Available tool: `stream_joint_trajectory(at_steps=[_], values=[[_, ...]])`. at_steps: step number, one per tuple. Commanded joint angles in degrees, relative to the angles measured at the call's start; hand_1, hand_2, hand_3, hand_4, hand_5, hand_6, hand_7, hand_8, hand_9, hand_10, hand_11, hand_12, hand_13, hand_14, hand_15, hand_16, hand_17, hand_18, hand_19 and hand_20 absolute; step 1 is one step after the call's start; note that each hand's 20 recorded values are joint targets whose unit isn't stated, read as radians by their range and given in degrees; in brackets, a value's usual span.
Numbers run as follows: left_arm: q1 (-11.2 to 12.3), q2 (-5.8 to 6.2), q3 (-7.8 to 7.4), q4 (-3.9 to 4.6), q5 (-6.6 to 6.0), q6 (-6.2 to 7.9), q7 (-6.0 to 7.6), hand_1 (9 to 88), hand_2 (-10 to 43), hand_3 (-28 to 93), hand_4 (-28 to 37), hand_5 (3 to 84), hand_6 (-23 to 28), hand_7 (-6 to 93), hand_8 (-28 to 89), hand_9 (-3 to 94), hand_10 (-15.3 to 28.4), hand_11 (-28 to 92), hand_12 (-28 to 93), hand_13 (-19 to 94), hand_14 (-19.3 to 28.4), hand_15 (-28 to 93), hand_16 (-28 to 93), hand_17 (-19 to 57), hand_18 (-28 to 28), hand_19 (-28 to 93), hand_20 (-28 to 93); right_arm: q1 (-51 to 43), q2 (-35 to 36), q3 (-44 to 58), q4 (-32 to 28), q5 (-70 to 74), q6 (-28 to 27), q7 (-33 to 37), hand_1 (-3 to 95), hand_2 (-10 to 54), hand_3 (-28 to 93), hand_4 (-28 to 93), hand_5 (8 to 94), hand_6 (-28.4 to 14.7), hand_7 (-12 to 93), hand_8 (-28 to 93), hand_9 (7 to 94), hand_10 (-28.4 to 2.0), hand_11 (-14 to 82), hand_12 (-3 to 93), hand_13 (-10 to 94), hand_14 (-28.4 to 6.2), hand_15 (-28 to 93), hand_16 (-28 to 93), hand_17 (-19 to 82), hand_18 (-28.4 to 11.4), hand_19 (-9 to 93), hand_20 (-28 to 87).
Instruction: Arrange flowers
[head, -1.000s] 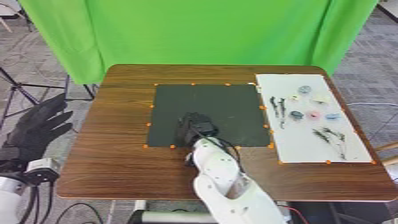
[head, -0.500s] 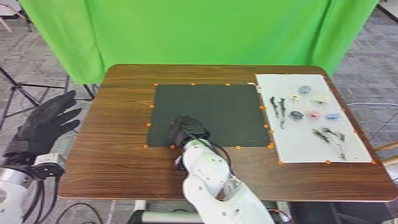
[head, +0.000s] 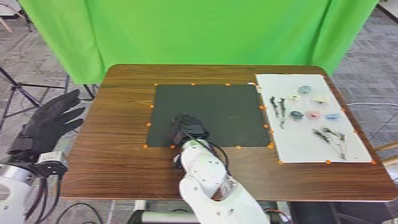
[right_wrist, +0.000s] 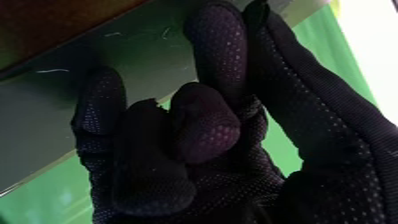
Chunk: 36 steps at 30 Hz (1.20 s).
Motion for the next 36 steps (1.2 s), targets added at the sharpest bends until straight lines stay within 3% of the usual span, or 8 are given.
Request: stream_joint_trajectory(at_steps=[1,5,18,24,26,28,32,36], values=[[-0.2,0.13,0.18,0.24,0.19,-0.77,-0.62,23.2,-8.2,71,-28.3,22.5,1.1,22.3,-11,17.7,8.6,15,19,15,11.3,21,4,-8.5,18.6,39,7,-1.3,0.0,0.0,0.3,1.9,-0.9,0.0,34.5,-8.0,85,-23,86.5,2.1,38,16,86.9,-7.6,61.5,47.6,82,-7.7,83,38,38,-19.3,82,29],[0.0,-0.06,0.21,0.19,0.12,-0.89,-0.41,23.2,-8.2,71,-28.3,22.4,1.1,22.4,-11,17.7,8.6,15,19,15,11.3,21,4,-8.5,18.6,39,7,-1.3,0.1,0.1,0.2,2.6,-0.8,0.0,25.7,-6.2,82,-24,86.8,1.5,35,-10,85.9,-8.5,60.5,47.5,81,-8.2,82,38,37,-19.4,82,29],[0.6,-0.9,-0.24,-0.09,0.35,-0.76,0.07,23.2,-8.3,71,-28.3,22.4,1.1,22.4,-11,17.7,8.6,15,19,15,11.3,21,4,-8.6,18.6,39,7,-1.6,0.6,0.6,0.6,-3.1,-0.6,-2.2,22.9,-5.1,80,-25,82.9,-0.1,32,-11,81.8,-9.8,59.8,47.4,76,-9.5,82,38,32,-19.3,80,30],[2.0,-1.88,-0.94,-0.79,0.81,-0.22,0.88,23.2,-8.1,71,-28.3,22.4,1.1,22.4,-11,17.7,8.6,15,19,15,11.4,22,4,-8.6,18.6,39,7,-1.6,2.8,-0.4,-1.8,-7.1,6.3,-5.6,24.0,-4.5,84,-24,58.4,-3.1,41,-15,61.0,-14.3,68.7,52.6,63,-12.9,88,38,27,-20.4,78,36],[2.2,-2.17,-1.08,-0.88,0.9,-0.06,1.09,23.3,-8.1,71,-28.3,22.4,1.1,22.4,-11,17.7,8.6,15,19,15,11.4,22,4,-8.6,18.6,39,7,-1.8,4.0,0.1,-3.5,-2.6,8.4,-10.4,25.2,-3.5,87,-22,46.1,-4.5,46,-18,50.8,-15.6,72.5,53.0,57,-13.6,90,37,23,-20.5,76,37],[2.9,-2.65,-1.48,-1.21,1.01,0.16,1.54,23.2,-8.1,71,-28.3,22.3,1.0,22.5,-11,17.8,8.5,15,19,15,11.4,21,4,-8.6,18.6,39,7,-2.4,5.1,0.8,-5.7,1.3,7.1,-16.1,28.4,-2.3,90,-22,42.4,-2.5,50,-21,44.9,-15.7,71.6,56.5,53,-13.9,91,35,19,-20.6,71,37],[4.0,-3.33,-2.15,-1.61,1.05,0.5,2.16,23.2,-8.0,71,-28.3,22.4,1.1,22.4,-11,17.7,8.6,15,19,15,11.4,21,4,-8.6,18.6,39,7,-3.7,6.9,1.6,-10.0,8.3,0.3,-22.5,32.5,-0.9,92,-21,51.2,1.7,43,-12,40.6,-15.4,65.0,64.0,44,-14.6,90,34,10,-21.5,61,38],[3.9,-3.29,-2.14,-1.41,1.09,0.19,2.2,23.2,-8.0,71,-28.3,22.3,1.0,22.4,-11,17.7,8.5,15,19,15,11.3,21,4,-8.7,18.6,39,7,-4.7,7.3,2.0,-10.7,6.6,-4.3,-25.5,27.6,9.3,93,-12,60.4,2.4,35,-9,34.7,-16.1,62.2,64.3,32,-15.8,89,32,1,-21.5,55,38]])
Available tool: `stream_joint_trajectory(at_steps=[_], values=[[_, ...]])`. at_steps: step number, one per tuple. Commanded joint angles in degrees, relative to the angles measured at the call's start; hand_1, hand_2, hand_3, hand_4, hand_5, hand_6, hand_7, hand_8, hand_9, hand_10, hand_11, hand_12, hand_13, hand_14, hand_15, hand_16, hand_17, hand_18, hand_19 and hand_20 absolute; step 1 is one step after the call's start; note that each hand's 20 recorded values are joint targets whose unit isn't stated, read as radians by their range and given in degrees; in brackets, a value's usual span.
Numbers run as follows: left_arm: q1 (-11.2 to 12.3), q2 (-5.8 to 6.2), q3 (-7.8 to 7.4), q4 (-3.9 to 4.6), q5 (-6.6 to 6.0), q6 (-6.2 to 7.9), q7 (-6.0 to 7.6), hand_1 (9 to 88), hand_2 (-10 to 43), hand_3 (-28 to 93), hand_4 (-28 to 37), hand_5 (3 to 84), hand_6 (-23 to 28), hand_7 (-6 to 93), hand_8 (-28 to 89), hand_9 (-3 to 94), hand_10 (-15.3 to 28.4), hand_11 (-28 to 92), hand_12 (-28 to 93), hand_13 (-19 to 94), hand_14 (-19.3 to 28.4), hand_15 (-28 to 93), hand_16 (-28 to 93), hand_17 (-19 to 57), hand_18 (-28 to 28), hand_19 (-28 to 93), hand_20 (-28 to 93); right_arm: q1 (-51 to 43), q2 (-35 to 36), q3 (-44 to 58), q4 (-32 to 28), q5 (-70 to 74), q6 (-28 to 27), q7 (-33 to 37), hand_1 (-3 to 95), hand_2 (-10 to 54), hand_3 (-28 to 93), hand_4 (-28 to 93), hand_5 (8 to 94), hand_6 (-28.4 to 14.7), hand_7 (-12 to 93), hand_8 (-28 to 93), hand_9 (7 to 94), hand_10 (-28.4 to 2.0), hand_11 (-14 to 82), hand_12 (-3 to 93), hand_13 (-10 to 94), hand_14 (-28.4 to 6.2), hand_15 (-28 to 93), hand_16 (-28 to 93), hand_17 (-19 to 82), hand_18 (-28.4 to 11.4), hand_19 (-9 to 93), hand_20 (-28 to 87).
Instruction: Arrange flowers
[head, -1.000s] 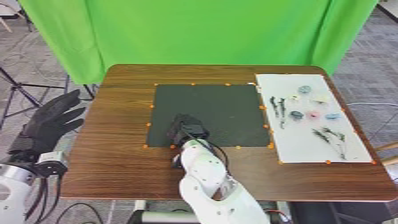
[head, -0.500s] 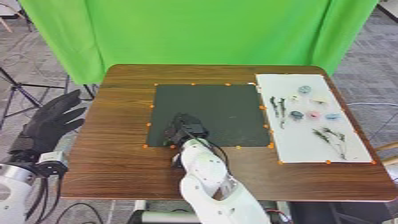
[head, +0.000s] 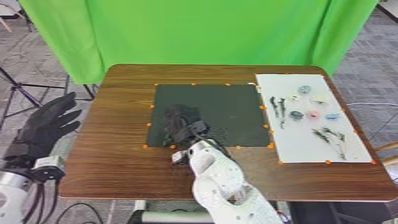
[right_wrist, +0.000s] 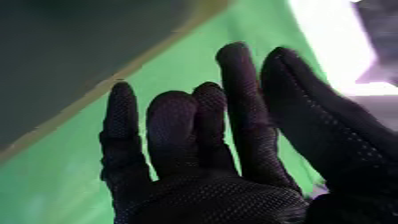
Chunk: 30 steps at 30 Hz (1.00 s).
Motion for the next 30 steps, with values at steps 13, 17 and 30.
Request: stream_joint_trajectory(at_steps=[13,17,30], values=[[1.4,-1.12,-0.5,-0.1,0.33,-0.23,0.57,23.1,-7.9,71,-28.3,22.3,1.0,22.6,-11,17.6,8.4,15,19,15,11.4,21,4,-8.8,18.6,39,7,-2.2,2.5,-1.2,-0.7,-8.0,-10.1,-4.1,14.7,21.3,93,-1,52.5,2.1,23,-16,26.2,-18.4,68.8,58.2,24,-16.9,89,32,-4,-21.7,55,38],[1.7,-1.25,-0.49,-0.32,0.37,0.16,0.78,23.1,-7.9,71,-28.3,22.3,1.0,22.6,-11,17.6,8.4,15,19,15,11.4,21,4,-8.8,18.6,39,7,-2.2,3.1,-1.4,0.0,-8.8,-9.1,-4.3,14.6,21.2,93,-1,51.5,2.3,23,-15,25.1,-18.4,68.6,58.1,23,-16.9,89,32,-4,-21.6,54,38],[2.6,-2.06,-0.82,-0.74,0.42,0.57,1.07,23.2,-7.6,71,-28.3,22.3,1.0,22.6,-11,17.6,8.4,15,19,15,11.4,22,4,-8.8,18.6,39,7,-1.0,5.7,-1.9,1.0,-9.7,-7.7,-4.7,14.9,20.6,93,-1,58.5,2.6,24,-16,26.4,-18.6,68.1,55.2,24,-16.9,90,30,-4,-21.1,54,37]])
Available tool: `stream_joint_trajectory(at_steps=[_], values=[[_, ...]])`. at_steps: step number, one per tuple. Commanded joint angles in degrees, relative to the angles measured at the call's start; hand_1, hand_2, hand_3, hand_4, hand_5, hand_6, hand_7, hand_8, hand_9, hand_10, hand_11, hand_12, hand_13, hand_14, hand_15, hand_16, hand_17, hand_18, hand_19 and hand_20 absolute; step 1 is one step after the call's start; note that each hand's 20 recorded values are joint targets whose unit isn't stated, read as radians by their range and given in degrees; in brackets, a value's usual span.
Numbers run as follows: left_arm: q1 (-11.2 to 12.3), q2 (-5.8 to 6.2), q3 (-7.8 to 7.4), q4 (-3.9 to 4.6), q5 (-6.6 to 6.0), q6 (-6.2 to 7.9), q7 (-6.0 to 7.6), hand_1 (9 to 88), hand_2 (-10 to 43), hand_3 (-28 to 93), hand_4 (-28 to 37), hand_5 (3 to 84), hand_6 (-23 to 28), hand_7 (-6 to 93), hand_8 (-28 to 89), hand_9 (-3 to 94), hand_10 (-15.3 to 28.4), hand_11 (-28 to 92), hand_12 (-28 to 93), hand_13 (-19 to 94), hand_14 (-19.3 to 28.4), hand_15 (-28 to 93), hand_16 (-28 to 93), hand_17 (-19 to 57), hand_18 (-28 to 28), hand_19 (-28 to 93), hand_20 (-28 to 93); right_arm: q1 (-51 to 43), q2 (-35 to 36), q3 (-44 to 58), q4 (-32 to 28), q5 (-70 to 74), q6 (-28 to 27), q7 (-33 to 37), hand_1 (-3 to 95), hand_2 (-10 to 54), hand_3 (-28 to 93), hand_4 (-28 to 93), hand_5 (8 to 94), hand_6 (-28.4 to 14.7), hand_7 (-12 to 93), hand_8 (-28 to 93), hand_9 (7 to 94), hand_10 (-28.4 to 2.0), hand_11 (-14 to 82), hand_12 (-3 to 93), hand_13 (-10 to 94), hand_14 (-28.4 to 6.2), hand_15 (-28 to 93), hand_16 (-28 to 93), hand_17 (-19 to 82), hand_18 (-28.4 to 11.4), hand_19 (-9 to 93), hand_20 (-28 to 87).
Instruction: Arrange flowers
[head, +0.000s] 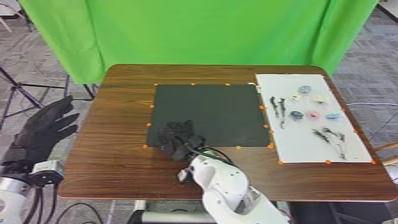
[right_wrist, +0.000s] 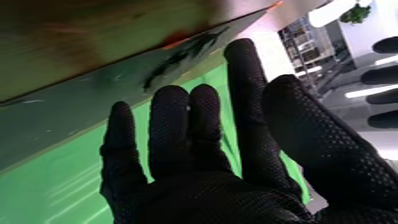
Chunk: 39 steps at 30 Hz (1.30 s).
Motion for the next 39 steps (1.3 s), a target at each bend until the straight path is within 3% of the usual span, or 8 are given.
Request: stream_joint_trajectory(at_steps=[1,29,34,39], values=[[1.2,-0.93,-0.39,-0.64,0.3,0.58,0.29,23.2,-7.6,71,-28.3,22.3,1.0,22.6,-11,17.6,8.5,15,19,15,11.4,22,4,-8.8,18.6,39,7,0.5,1.9,-0.3,0.7,-1.5,1.2,0.3,15.0,20.5,93,-1,58.5,2.6,24,-16,26.4,-18.6,68.0,55.3,24,-17.0,90,30,-4,-21.1,54,37],[1.2,-1.4,-0.53,-0.82,0.29,0.84,0.27,23.1,-7.5,71,-28.3,22.3,1.0,22.6,-11,17.5,8.5,15,19,15,11.4,22,4,-8.8,18.6,39,7,0.9,3.2,-0.1,-0.6,0.3,3.2,-0.1,15.3,18.6,93,0,58.6,2.7,25,-16,28.6,-18.3,67.7,55.1,25,-17.0,89,30,-4,-21.2,54,38],[1.3,-1.18,-0.59,-0.86,0.17,0.97,0.06,23.2,-7.5,71,-28.3,22.3,1.0,22.5,-11,17.5,8.5,15,19,15,11.4,22,4,-8.8,18.6,39,7,0.6,2.3,-0.2,-1.6,0.6,1.8,-0.6,15.4,18.6,93,0,57.6,2.9,24,-16,28.7,-18.2,67.7,55.2,25,-17.0,89,30,-4,-21.2,54,38],[0.2,-0.55,0.16,-0.33,0.18,0.7,-0.16,23.1,-7.5,71,-28.3,22.3,1.0,22.6,-11,17.6,8.5,15,19,15,11.4,22,4,-8.8,18.6,39,7,0.7,1.2,-1.2,-0.9,-1.8,0.0,-0.5,15.2,18.6,93,0,54.4,3.5,23,-16,27.7,-18.2,67.2,55.7,25,-17.0,89,31,-4,-21.2,53,38]])
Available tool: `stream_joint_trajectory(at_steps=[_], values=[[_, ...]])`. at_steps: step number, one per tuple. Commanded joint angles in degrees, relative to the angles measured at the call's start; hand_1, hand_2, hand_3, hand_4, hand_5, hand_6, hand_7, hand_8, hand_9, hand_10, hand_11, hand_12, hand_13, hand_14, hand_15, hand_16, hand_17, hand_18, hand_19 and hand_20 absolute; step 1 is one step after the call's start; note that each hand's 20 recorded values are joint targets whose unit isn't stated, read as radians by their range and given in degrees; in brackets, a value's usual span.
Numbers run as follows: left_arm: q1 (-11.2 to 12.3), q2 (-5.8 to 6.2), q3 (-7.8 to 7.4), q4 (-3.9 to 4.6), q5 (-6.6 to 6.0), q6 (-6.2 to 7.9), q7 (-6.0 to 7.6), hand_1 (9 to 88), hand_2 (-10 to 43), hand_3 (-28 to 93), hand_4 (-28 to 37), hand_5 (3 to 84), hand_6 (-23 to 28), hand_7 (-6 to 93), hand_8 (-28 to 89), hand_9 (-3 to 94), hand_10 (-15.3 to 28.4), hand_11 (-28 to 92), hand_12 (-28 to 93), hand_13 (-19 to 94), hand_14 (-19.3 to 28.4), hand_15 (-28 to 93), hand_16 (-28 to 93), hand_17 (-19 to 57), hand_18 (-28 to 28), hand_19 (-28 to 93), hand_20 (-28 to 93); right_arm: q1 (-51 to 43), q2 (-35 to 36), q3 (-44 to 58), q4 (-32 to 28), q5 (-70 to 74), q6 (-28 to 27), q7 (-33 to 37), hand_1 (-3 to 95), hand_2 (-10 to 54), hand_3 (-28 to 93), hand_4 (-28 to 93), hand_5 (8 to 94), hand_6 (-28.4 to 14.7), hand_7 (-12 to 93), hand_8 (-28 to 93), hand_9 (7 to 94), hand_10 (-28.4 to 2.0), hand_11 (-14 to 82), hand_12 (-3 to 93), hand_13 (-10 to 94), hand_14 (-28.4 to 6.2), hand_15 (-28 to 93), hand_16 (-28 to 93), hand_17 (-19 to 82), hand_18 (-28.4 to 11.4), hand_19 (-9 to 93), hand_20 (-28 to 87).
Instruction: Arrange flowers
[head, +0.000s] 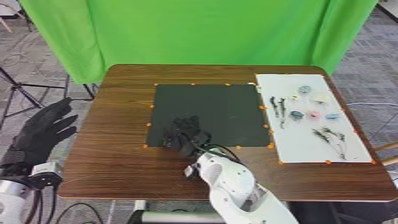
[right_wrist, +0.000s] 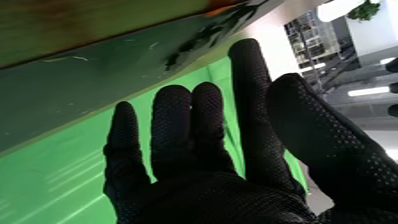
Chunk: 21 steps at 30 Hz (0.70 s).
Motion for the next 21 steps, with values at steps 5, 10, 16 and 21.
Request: stream_joint_trajectory(at_steps=[5,10,16,21], values=[[-0.6,0.36,0.49,0.03,0.09,0.27,-0.45,23.2,-7.4,71,-28.3,22.3,1.0,22.6,-11,17.5,8.4,15,19,15,11.4,22,4,-8.8,18.6,39,7,0.6,-2.0,-3.2,0.4,-7.3,-4.6,3.8,14.3,16.3,93,-1,53.3,3.6,22,-15,27.7,-18.6,66.7,55.4,25,-17.2,88,31,-4,-21.2,53,38],[-0.5,0.3,0.44,0.02,-0.01,0.35,-0.49,23.1,-7.4,71,-28.3,22.3,1.0,22.7,-11,17.5,8.4,15,19,15,11.3,22,4,-8.8,18.6,39,7,1.2,-1.8,-4.0,1.1,-9.5,-5.5,5.4,13.2,16.0,93,-2,53.4,3.6,21,-15,28.2,-19.1,66.4,55.2,25,-17.9,88,31,-4,-21.3,53,38],[0.0,0.0,0.18,-0.21,0.09,0.43,-0.09,23.1,-7.4,71,-28.3,22.3,1.0,22.6,-11,17.6,8.5,15,19,15,11.4,22,4,-8.8,18.6,39,7,2.5,0.2,-5.0,1.4,-9.0,-2.5,6.2,12.8,16.3,93,-3,57.0,3.2,22,-15,27.8,-19.4,65.8,55.4,25,-18.4,88,31,-4,-21.4,53,38],[0.5,-0.32,-0.05,-0.48,0.12,0.6,0.12,23.0,-7.4,71,-28.3,22.4,1.0,22.6,-11,17.6,8.5,15,19,15,11.3,22,4,-8.9,18.6,39,7,4.1,2.1,-5.1,0.8,-7.2,-1.6,5.4,12.8,16.5,93,-3,61.9,2.8,24,-15,28.4,-19.6,65.8,55.0,25,-18.4,88,31,-4,-21.5,54,39]])
